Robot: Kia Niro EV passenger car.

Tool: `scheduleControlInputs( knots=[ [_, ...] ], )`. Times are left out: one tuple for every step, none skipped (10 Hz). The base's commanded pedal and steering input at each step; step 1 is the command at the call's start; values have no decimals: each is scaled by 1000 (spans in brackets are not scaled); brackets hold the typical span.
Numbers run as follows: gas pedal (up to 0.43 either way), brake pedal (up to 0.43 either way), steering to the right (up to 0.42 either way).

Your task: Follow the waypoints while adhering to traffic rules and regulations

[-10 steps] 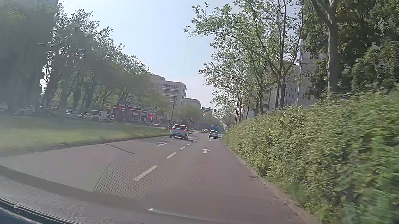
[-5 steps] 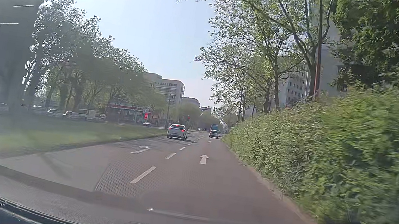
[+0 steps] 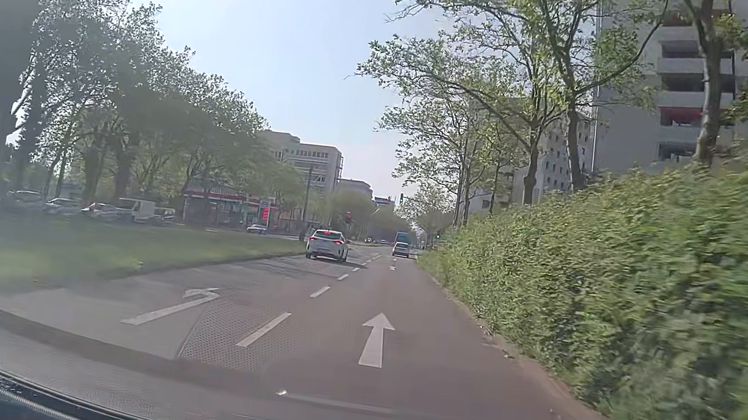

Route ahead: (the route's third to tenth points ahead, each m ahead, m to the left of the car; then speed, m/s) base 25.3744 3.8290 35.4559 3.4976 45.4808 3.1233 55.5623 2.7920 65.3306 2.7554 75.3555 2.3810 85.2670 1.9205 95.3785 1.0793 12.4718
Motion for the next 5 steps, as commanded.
scheduleControlInputs(
  knots=[
    [67, 0, 2],
    [67, 0, 2],
    [59, 0, 2],
    [59, 0, 3],
    [59, 0, 3]
  ],
)
